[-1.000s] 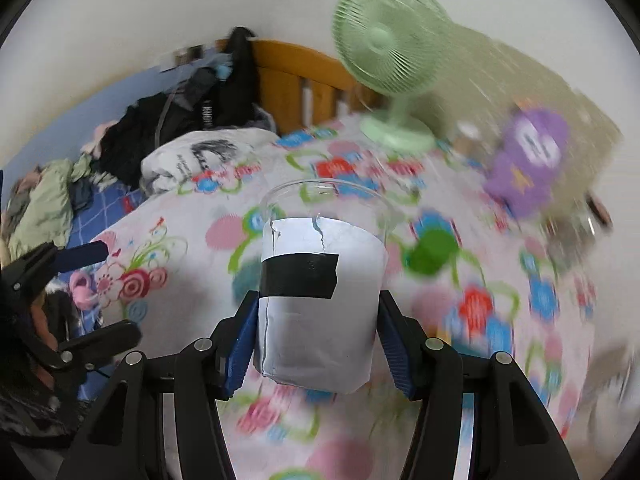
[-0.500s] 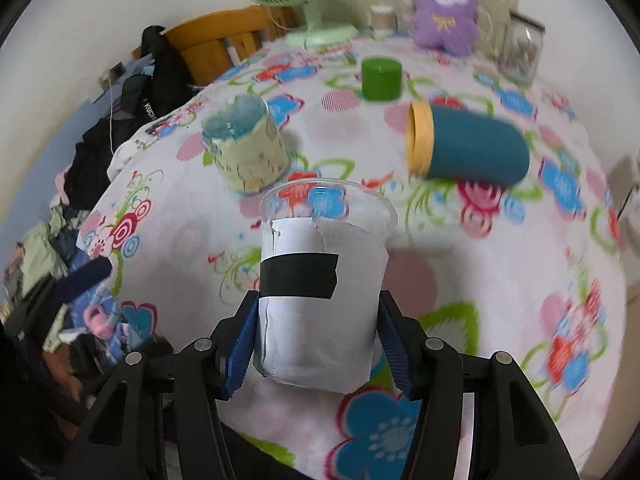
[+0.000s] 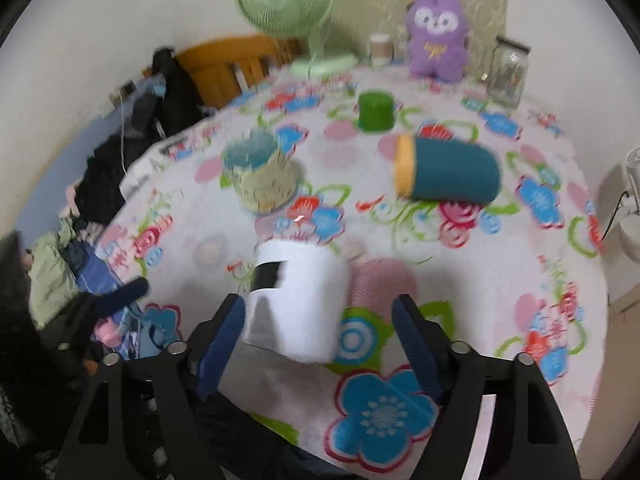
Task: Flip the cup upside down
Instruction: 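Close the left gripper on the white cup while the right gripper opens and withdraws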
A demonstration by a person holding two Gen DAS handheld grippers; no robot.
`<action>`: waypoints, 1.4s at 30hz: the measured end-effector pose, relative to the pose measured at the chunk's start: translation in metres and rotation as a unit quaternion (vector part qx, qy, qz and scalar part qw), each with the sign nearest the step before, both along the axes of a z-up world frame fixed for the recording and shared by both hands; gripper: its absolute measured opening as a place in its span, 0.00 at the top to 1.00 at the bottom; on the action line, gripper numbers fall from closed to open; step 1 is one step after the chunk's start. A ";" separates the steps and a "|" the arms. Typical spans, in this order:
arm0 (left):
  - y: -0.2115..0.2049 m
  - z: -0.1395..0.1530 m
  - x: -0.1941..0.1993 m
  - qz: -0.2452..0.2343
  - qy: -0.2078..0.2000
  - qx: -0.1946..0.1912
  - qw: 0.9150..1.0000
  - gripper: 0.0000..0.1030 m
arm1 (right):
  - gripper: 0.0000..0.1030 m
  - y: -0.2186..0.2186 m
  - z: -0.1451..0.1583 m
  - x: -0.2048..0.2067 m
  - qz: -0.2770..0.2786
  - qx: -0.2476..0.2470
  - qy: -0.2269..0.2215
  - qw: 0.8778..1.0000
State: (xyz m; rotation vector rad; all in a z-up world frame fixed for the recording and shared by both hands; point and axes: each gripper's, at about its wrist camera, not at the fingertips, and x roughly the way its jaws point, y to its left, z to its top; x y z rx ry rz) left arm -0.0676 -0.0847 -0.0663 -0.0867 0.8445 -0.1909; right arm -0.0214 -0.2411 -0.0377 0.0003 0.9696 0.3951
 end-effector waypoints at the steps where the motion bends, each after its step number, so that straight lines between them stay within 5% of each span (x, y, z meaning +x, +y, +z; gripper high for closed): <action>1: -0.004 0.000 0.001 -0.002 0.001 -0.002 1.000 0.00 | 0.19 -0.012 0.007 -0.006 -0.004 0.009 -0.014 1.000; 7: -0.033 -0.011 0.005 0.004 -0.001 -0.012 1.000 0.00 | 0.16 -0.066 0.014 -0.026 -0.045 0.041 -0.044 0.997; 17: -0.047 -0.031 0.015 0.076 -0.010 0.020 0.997 0.01 | 0.16 -0.120 -0.029 -0.033 -0.083 0.095 0.001 0.992; 23: -0.040 -0.028 0.019 0.087 -0.029 0.011 0.996 0.22 | 0.16 -0.134 -0.042 -0.028 -0.089 0.103 0.009 0.991; 34: -0.035 -0.017 0.023 0.056 -0.040 0.020 0.997 0.38 | 0.16 -0.129 -0.055 -0.014 -0.080 0.113 0.028 0.990; 42: -0.022 0.016 0.031 -0.031 0.028 0.007 0.999 0.38 | 0.16 -0.114 -0.052 -0.011 -0.056 0.109 0.022 0.992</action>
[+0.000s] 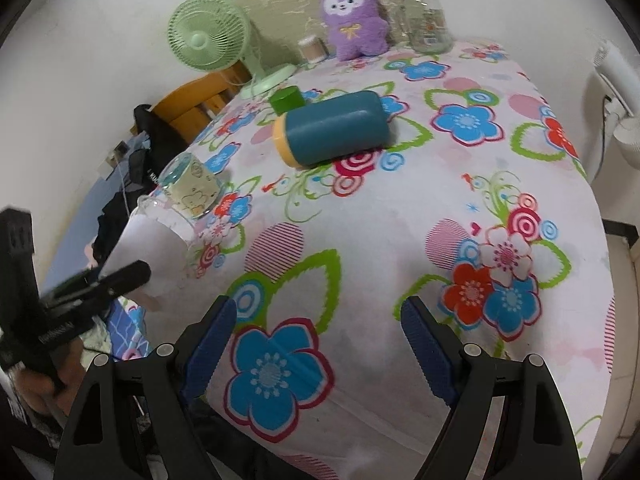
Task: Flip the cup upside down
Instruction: 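Close the left gripper on the white cup while the right gripper opens and withdraws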
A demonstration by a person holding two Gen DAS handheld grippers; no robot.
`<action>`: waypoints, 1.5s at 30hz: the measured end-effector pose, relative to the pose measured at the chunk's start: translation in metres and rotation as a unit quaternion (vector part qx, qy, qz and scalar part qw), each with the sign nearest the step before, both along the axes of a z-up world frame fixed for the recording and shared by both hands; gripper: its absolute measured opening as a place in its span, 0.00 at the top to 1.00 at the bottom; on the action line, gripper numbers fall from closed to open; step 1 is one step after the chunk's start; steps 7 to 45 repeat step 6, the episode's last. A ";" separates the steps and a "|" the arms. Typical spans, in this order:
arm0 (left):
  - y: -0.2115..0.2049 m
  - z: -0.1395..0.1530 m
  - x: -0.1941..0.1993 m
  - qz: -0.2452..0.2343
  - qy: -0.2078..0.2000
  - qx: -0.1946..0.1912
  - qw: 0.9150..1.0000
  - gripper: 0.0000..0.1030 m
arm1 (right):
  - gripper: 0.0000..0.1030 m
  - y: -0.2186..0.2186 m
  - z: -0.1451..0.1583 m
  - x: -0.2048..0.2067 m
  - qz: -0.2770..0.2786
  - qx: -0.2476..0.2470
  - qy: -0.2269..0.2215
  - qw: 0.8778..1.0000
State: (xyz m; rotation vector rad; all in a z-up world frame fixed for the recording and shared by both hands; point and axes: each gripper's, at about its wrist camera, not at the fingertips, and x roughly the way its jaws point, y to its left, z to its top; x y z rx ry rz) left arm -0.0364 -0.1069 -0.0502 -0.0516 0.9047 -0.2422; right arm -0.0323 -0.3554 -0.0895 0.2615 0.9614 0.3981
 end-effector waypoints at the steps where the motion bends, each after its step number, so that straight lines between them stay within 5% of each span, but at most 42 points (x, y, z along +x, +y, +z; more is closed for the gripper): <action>1: 0.001 0.002 0.000 -0.007 0.005 0.001 1.000 0.38 | 0.16 0.003 0.001 0.000 0.006 -0.002 -0.003 1.000; 6: 0.004 0.020 0.003 -0.056 0.035 0.023 0.998 0.38 | 0.16 0.016 0.004 0.000 0.027 -0.005 -0.012 1.000; 45: 0.004 0.020 0.003 -0.056 0.035 0.023 0.998 0.38 | 0.16 0.016 0.004 0.000 0.027 -0.005 -0.012 1.000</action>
